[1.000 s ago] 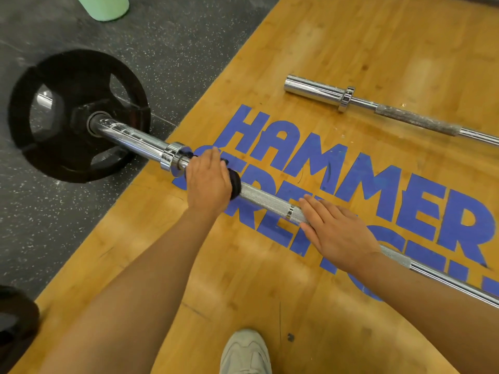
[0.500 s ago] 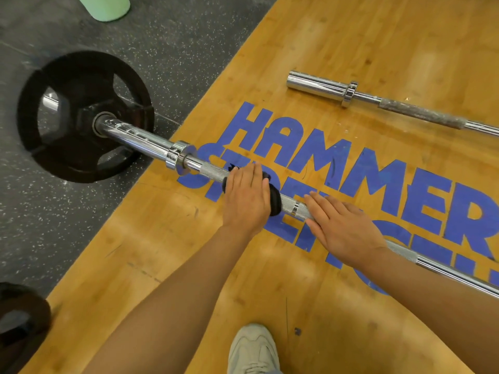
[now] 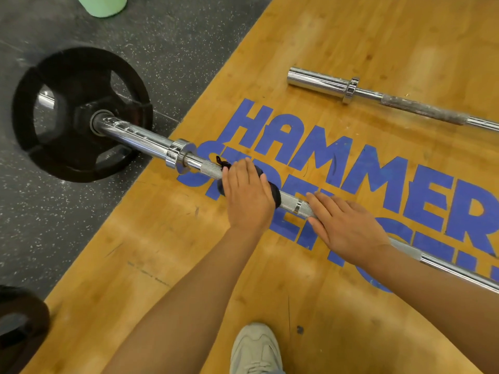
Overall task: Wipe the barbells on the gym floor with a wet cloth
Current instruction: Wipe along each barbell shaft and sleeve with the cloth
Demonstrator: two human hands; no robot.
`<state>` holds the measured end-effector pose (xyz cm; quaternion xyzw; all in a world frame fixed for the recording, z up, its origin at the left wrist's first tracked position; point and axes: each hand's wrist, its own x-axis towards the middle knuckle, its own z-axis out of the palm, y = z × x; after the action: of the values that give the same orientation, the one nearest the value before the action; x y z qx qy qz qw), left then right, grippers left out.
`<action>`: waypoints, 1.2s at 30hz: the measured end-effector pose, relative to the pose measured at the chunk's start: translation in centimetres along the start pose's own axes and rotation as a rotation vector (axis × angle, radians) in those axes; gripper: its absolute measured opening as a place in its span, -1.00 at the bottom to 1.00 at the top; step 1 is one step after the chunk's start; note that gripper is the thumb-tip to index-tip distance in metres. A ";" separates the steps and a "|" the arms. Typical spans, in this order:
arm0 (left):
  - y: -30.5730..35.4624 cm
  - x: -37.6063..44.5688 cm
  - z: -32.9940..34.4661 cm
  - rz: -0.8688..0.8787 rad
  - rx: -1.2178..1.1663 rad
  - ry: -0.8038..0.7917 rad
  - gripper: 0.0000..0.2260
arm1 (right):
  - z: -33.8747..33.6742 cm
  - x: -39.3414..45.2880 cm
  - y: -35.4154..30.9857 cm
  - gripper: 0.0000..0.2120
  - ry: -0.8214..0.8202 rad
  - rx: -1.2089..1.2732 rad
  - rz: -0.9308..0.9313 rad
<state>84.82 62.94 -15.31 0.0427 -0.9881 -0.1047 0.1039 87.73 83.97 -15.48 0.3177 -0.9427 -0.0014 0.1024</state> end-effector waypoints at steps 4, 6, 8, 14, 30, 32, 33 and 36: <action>-3.4 2.8 -0.1 0.031 0.096 -0.032 -0.45 | 0.0 0.1 0.1 -0.50 0.011 0.013 0.006; -4.2 4.1 -0.2 -0.094 0.102 -0.033 -0.45 | 0.2 0.0 0.2 -0.50 0.004 0.001 0.013; -3.8 4.3 -0.2 -0.165 0.074 -0.035 -0.48 | 0.3 0.1 0.4 -0.49 0.003 0.009 0.012; 3.0 -1.5 0.4 0.042 -0.042 0.010 -0.53 | 0.1 0.2 0.3 -0.47 -0.010 0.006 0.005; 1.2 -1.3 0.6 0.061 -0.040 0.053 -0.49 | -0.1 0.2 0.2 -0.49 -0.006 -0.016 0.008; 1.4 -2.0 0.7 0.202 -0.023 0.051 -0.45 | 0.0 0.1 0.2 -0.51 -0.008 -0.002 0.008; 0.6 -1.7 0.6 0.269 -0.013 0.060 -0.44 | 0.1 0.1 0.3 -0.51 0.002 -0.002 0.008; -2.5 0.4 0.2 0.319 0.042 0.076 -0.45 | 0.1 0.2 0.4 -0.50 0.018 0.004 0.010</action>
<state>84.55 60.52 -15.93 -0.1088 -0.9797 -0.0642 0.1557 87.37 84.16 -15.54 0.3131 -0.9433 0.0041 0.1103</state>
